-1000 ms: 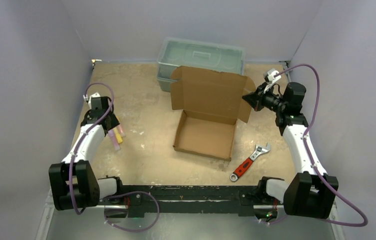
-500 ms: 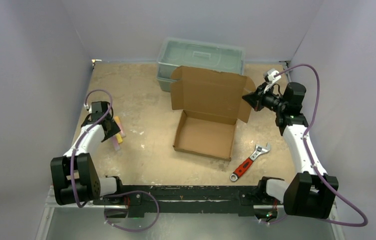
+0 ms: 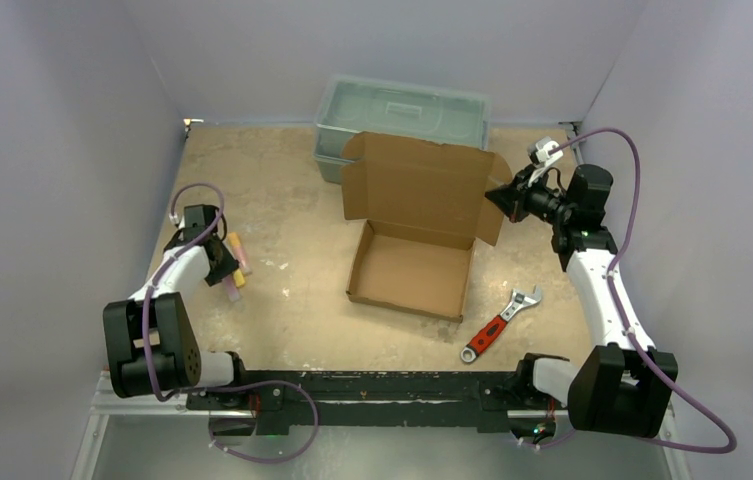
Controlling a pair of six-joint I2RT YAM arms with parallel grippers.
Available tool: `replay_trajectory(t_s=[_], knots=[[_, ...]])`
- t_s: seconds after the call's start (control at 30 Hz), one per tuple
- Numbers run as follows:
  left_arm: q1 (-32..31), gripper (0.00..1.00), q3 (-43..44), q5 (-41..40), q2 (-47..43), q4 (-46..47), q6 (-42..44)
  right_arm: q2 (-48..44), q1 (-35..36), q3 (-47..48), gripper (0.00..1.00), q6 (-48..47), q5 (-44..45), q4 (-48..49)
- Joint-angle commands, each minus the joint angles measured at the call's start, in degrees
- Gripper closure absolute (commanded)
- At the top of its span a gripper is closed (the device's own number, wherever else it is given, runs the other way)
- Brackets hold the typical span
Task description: Fold the paper box
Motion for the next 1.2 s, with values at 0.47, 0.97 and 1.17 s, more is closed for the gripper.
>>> replay_trajectory(t_s=[0.47,0.97,1.17], knots=[[1.86,0.60,-0.42,6.15,4.79,1.77,0.03,-1.97,-0.22,-0.01,1.00,1.04,-0.13,1.02],[1.93,1.00,-1.07,11.09,-6.08,0.64,0.86,-2.05,-0.22,-0.10,1.00,1.37,-0.30,1.02],[1.84,1.00,-5.96,35.47,-15.79,9.47,1.24,-1.66,-0.22,-0.46,1.00,1.43,-0.15,1.02]])
